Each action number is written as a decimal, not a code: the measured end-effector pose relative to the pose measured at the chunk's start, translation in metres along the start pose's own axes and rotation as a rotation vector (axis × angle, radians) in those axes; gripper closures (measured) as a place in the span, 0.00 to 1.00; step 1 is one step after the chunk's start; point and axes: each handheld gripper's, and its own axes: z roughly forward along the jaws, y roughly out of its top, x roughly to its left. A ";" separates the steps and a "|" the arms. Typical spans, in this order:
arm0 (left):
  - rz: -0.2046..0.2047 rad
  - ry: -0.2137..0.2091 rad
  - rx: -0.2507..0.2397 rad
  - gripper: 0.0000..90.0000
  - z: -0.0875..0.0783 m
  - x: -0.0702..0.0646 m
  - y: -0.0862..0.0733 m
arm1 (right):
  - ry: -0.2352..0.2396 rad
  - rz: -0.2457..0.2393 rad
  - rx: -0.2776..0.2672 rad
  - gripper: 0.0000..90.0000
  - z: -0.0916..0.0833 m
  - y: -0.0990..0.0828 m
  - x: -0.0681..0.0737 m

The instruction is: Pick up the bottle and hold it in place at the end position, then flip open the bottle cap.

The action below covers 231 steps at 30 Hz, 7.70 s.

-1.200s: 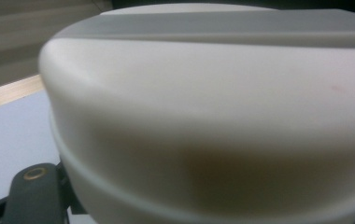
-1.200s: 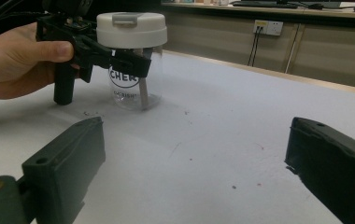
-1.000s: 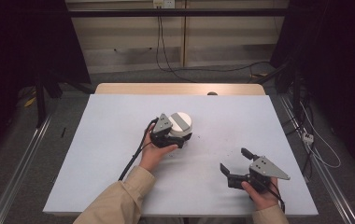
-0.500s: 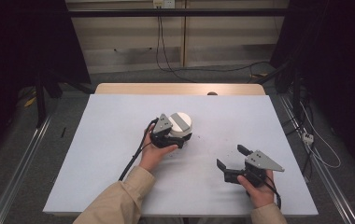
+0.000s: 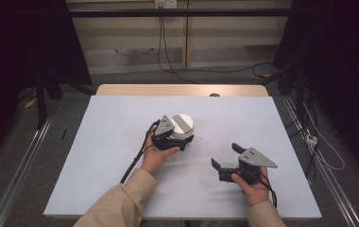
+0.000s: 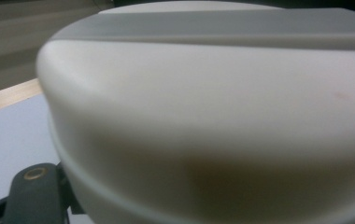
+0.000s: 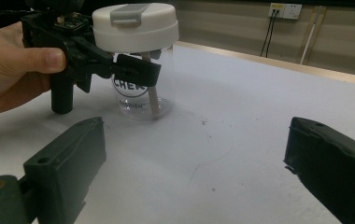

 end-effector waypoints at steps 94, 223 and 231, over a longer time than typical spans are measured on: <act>-0.009 0.005 -0.003 0.21 0.000 0.000 0.000 | 0.120 -0.011 0.051 1.00 0.077 0.070 0.033; -0.024 0.007 -0.010 0.21 0.000 0.000 0.000 | 0.096 -0.094 0.035 1.00 0.133 0.127 0.036; -0.027 0.006 -0.009 0.21 0.000 0.000 0.000 | 0.097 -0.105 0.039 1.00 0.137 0.127 0.036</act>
